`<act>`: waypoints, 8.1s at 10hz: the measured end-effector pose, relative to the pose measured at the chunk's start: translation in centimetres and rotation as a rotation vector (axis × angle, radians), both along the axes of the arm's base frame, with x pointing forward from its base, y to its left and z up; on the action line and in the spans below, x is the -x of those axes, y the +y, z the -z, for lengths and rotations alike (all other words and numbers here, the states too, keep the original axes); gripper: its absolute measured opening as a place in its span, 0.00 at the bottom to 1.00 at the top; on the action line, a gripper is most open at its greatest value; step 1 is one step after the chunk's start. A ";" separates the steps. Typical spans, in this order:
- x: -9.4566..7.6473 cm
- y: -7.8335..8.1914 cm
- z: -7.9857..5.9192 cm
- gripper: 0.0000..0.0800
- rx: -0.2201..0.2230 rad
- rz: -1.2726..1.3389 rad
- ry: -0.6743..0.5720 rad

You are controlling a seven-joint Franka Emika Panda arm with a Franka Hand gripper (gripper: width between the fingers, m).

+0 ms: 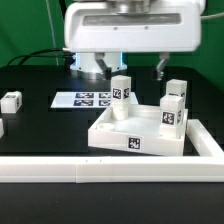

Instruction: Assemble square table

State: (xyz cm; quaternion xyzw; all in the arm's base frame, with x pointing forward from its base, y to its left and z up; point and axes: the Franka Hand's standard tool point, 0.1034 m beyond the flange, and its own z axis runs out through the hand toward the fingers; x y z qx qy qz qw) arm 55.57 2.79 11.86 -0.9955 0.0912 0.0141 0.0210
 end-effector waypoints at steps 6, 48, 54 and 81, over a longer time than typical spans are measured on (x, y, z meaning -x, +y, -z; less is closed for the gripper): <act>2.0 -3.2 1.7 0.81 0.022 -0.090 -0.014; 18.0 -25.8 10.4 0.81 -0.021 -0.190 0.652; 20.9 -24.5 9.6 0.81 -0.087 -0.173 0.993; 14.1 -19.4 3.1 0.36 -0.066 -0.166 0.676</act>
Offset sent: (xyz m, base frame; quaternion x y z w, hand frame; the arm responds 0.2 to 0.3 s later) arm -0.0108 -0.0053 -0.0262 0.0098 0.0460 -0.0760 0.9960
